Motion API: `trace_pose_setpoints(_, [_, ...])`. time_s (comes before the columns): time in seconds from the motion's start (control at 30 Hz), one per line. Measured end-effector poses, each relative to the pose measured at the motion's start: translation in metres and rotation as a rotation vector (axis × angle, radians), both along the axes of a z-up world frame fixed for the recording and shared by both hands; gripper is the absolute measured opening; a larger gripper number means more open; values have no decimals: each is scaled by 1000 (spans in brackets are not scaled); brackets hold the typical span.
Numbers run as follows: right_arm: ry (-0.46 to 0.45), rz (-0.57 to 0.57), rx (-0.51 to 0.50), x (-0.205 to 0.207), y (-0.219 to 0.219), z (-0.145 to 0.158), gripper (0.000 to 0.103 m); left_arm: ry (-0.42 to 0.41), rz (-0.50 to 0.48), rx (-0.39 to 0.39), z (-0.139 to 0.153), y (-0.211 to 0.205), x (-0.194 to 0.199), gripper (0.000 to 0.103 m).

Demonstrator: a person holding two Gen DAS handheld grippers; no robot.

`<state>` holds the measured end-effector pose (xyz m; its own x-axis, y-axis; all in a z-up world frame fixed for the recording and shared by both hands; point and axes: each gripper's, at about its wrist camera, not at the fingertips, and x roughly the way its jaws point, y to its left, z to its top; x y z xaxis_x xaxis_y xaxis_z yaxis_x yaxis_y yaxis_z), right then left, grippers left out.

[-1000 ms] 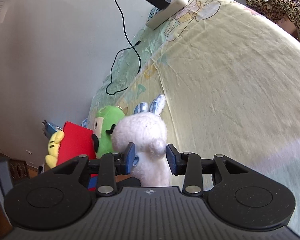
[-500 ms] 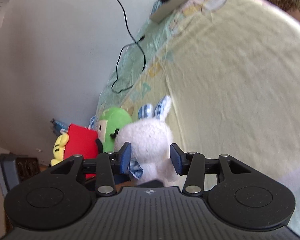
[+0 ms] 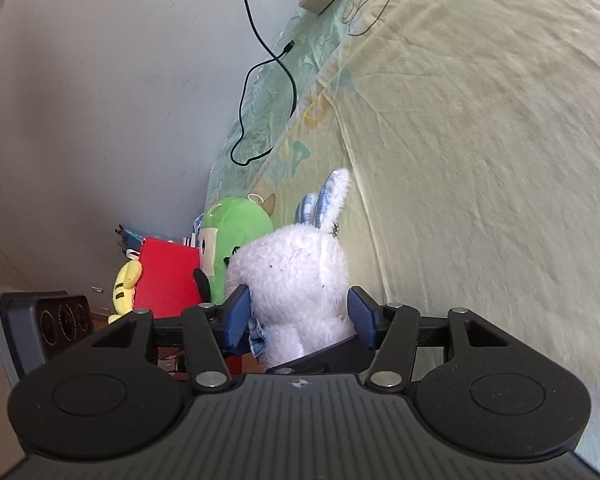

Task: Organize objects
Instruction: 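Grasp the white bow-tie plush with the right gripper and lift it, then carry the white bow-tie plush with the right gripper to the red box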

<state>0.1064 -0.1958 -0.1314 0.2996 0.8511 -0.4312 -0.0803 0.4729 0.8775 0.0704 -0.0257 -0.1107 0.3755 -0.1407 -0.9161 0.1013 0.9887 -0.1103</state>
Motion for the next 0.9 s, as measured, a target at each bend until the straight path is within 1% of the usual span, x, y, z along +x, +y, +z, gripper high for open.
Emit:
trace_pose_setpoints(0.13, [6,23,14,3,7,-1,53,-14,-33,61,-1,-8,0,87])
trace_pose_setpoints(0.2, [-2,30,6,3,9,1,53,-16,-37,72,-1,-9,0,86])
trace_pose_setpoints(0.27, [-3,34,3,3,9,1,53,-14,-35,66,-1,-7,2,86])
trace_pose_setpoints(0.53, [6,22,5,-4,4,6,50,-15,-38,51,3,-7,-3,79])
trace_pose_setpoints(0.67, [11,12,11,-11,0,9,50,-18,-47,38,7,-8,-9,78])
trace_pose_setpoints(0.9, [-1,-1,20,-24,-4,17,50,-43,-67,38,16,-12,-24,78])
